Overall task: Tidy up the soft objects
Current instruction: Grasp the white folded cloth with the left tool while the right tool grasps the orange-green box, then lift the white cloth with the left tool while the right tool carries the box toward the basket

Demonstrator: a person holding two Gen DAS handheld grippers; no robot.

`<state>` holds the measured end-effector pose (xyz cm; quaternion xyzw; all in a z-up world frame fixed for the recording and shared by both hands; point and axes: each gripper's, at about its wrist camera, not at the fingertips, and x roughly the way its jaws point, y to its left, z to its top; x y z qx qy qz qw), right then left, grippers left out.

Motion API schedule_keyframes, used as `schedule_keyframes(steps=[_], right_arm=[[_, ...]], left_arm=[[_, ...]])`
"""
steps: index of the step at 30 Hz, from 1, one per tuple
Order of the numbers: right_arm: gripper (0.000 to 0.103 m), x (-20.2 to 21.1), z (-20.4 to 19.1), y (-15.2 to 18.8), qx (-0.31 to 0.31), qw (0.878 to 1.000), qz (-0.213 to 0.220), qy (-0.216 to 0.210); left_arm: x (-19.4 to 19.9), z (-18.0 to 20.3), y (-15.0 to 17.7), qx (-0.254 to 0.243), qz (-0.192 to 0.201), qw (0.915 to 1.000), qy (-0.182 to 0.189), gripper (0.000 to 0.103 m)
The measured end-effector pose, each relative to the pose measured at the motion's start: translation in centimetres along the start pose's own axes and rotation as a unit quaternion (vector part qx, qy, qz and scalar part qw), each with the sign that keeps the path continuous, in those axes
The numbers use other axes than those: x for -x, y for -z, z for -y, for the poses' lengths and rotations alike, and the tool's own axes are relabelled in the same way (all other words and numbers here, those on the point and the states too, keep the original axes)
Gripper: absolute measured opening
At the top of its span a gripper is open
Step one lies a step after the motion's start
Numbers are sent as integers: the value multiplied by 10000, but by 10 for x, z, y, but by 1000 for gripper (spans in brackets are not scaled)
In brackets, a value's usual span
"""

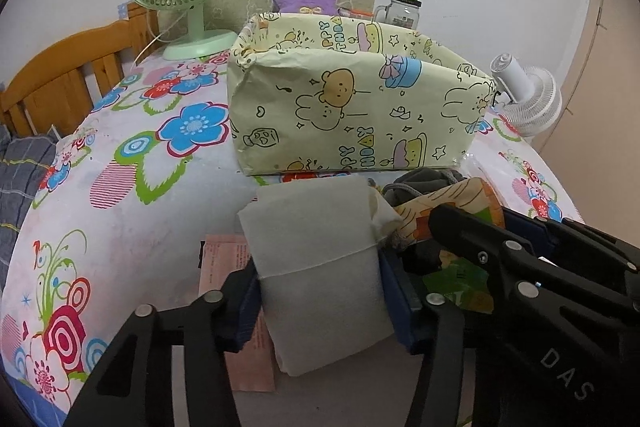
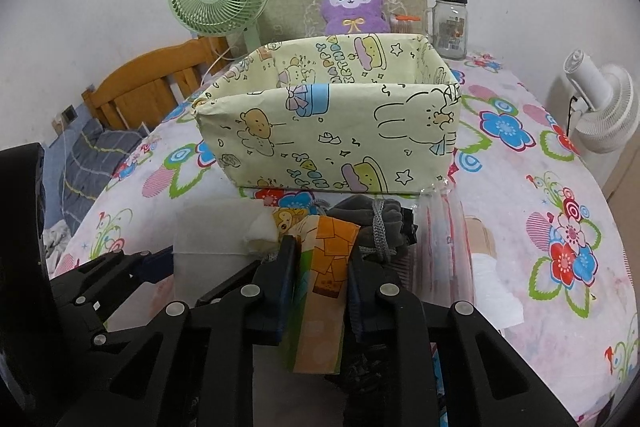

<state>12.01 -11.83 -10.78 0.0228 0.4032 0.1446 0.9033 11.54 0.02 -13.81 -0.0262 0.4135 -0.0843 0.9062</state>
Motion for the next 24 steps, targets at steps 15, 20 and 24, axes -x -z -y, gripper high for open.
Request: schedule_keyframes(steps=[15, 20, 24], right_arm=[[22, 18, -4, -3, 66, 9996, 269, 90], [22, 28, -7, -5, 88, 9990, 418, 116], [22, 36, -7, -7, 105, 9985, 518, 146]], left_arm=[[21, 6, -2, -139, 229, 9996, -131, 41], [30, 8, -5, -165, 356, 9991, -152, 41], [37, 10, -6, -188, 446, 9987, -149, 41]])
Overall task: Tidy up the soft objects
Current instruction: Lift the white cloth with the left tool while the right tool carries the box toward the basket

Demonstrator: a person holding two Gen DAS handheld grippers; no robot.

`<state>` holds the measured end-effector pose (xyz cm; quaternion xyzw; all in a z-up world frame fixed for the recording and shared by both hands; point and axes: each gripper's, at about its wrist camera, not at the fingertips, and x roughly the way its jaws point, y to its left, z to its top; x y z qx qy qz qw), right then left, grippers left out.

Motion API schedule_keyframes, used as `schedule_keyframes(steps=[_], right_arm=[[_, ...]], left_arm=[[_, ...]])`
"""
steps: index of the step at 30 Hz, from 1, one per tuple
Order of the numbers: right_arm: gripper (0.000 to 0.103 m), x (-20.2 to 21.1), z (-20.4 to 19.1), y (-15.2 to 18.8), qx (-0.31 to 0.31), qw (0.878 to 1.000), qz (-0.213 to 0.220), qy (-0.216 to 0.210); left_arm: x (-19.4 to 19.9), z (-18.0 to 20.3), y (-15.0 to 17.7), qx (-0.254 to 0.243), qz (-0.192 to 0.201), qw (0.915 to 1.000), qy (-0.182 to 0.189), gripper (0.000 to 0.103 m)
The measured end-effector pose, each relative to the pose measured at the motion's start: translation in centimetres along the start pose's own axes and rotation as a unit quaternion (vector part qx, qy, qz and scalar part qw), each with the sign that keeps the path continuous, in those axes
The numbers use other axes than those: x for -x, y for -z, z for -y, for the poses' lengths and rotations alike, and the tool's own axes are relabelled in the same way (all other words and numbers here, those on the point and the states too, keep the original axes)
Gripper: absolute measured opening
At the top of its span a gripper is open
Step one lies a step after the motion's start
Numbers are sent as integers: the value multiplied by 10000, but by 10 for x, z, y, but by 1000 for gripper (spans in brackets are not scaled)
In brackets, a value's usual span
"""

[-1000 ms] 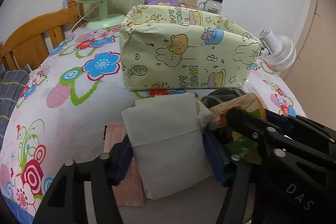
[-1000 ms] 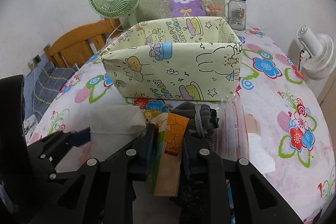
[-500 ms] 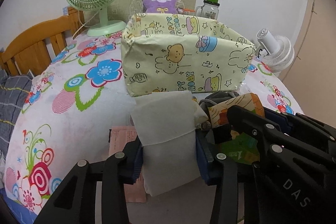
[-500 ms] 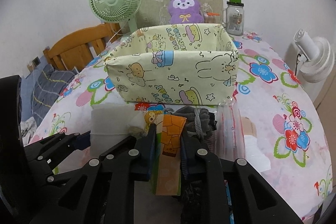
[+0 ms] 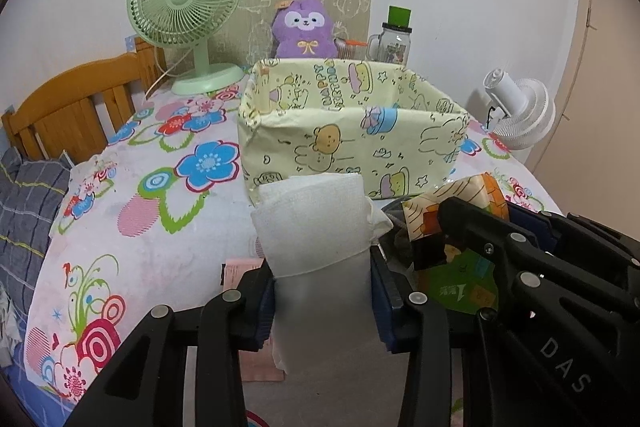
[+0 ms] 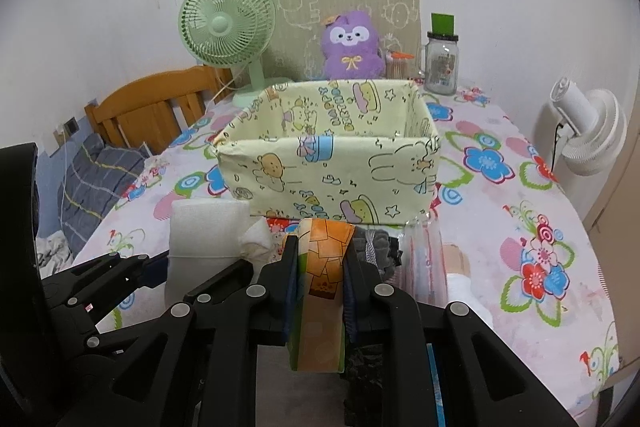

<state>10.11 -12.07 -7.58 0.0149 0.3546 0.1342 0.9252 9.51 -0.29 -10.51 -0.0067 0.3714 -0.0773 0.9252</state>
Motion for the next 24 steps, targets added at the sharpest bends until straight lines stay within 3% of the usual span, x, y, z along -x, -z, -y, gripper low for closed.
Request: schedule_keyframes(steps=[24], right_arm=[[22, 51, 8, -19, -37, 9976, 631, 281]], left_arm=[[37, 24, -26, -331, 581, 9978, -16, 41]])
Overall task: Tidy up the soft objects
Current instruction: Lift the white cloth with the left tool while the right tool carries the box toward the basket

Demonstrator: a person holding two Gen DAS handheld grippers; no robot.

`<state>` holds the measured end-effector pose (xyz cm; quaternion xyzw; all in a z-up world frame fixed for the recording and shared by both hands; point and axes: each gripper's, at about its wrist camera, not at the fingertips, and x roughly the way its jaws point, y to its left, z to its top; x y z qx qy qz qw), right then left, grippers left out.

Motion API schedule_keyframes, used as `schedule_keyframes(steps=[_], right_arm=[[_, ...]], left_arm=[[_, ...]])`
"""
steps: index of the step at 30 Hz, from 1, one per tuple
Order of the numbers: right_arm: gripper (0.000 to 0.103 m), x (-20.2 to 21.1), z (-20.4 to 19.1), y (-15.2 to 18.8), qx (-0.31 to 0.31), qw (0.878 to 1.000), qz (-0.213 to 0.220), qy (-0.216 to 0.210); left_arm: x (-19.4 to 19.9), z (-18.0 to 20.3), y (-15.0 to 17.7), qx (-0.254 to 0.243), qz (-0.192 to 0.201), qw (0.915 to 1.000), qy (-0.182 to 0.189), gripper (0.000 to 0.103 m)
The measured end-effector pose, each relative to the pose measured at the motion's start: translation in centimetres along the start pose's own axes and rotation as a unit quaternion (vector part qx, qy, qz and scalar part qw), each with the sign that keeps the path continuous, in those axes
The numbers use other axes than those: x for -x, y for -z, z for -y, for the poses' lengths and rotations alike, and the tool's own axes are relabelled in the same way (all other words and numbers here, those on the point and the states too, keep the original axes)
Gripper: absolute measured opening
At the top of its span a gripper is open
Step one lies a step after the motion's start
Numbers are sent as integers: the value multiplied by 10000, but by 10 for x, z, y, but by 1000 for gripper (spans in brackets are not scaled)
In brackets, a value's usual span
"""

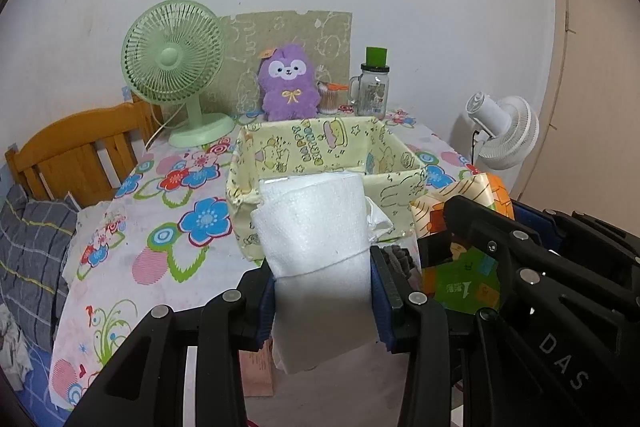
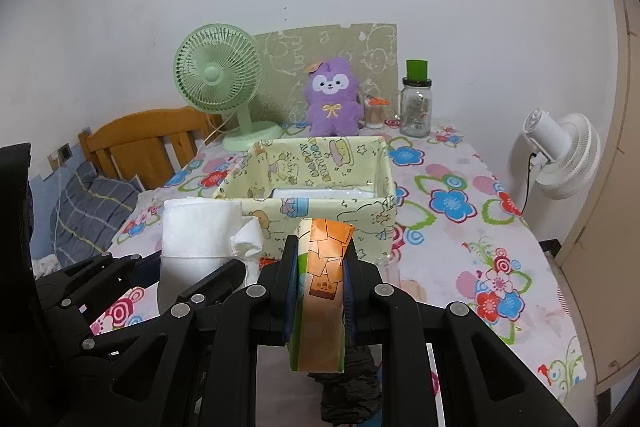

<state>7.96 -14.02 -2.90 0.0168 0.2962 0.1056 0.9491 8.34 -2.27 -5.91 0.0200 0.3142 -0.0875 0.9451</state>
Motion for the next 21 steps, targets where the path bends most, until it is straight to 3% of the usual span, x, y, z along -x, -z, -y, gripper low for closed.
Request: schedule_keyframes(steps=[21], right_arm=[[22, 5, 6, -22, 64, 9991, 321, 253]], left_arm=[[9, 6, -21, -43, 358, 9993, -105, 41]])
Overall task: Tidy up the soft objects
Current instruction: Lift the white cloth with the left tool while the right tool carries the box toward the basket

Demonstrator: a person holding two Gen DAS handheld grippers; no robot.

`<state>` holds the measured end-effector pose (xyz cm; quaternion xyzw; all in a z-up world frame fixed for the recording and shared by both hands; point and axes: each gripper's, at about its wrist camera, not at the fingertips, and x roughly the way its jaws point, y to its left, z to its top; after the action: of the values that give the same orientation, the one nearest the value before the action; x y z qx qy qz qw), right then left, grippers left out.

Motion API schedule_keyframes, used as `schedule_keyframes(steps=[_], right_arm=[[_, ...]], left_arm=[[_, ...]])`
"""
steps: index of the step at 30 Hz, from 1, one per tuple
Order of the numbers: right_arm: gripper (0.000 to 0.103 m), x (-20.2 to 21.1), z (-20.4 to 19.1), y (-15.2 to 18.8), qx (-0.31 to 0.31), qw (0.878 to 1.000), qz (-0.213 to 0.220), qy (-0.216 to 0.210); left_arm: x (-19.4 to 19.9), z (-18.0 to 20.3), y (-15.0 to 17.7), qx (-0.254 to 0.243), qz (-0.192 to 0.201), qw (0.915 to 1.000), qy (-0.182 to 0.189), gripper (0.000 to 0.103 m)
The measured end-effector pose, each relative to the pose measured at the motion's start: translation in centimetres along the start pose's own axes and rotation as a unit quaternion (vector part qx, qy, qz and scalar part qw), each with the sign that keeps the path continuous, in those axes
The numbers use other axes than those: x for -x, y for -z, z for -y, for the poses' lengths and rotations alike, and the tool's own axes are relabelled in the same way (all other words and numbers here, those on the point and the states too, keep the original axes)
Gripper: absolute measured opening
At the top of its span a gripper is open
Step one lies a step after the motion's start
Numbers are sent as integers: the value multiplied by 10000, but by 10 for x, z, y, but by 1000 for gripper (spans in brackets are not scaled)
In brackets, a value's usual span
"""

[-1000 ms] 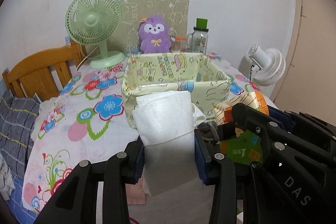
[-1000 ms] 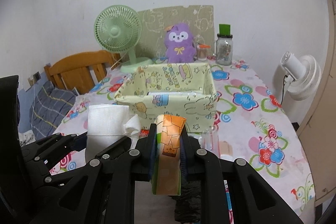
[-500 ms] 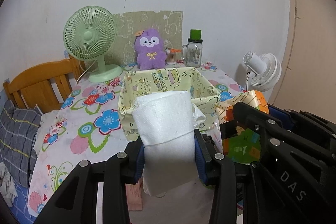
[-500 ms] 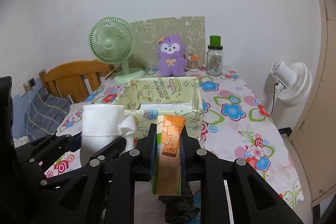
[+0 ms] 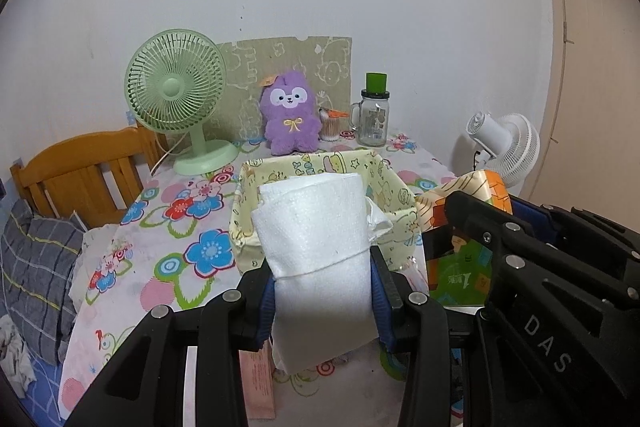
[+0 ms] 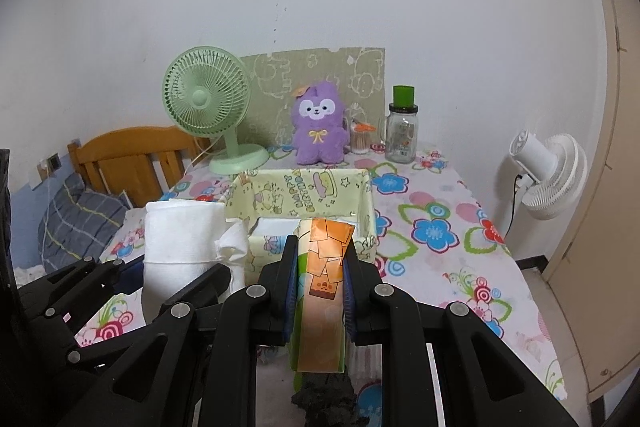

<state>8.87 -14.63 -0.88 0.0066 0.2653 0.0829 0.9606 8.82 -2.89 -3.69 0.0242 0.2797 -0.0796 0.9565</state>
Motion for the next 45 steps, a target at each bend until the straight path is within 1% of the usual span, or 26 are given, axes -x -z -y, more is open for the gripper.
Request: schedule_keyframes(steps=[24, 33, 41, 45], right_arm=[[22, -34, 16, -30, -68, 9995, 246, 172], [22, -55, 18, -42, -96, 9997, 202, 33], [22, -76, 20, -52, -125, 9998, 178, 36], [22, -87, 21, -57, -129, 9998, 165, 66]], left_arm=[[-34, 0, -31, -3, 193, 9997, -131, 41], [-48, 0, -43, -45, 227, 9996, -131, 41], [-67, -4, -53, -17, 218, 9996, -165, 41], [-80, -7, -56, 26, 146, 9998, -153, 41]])
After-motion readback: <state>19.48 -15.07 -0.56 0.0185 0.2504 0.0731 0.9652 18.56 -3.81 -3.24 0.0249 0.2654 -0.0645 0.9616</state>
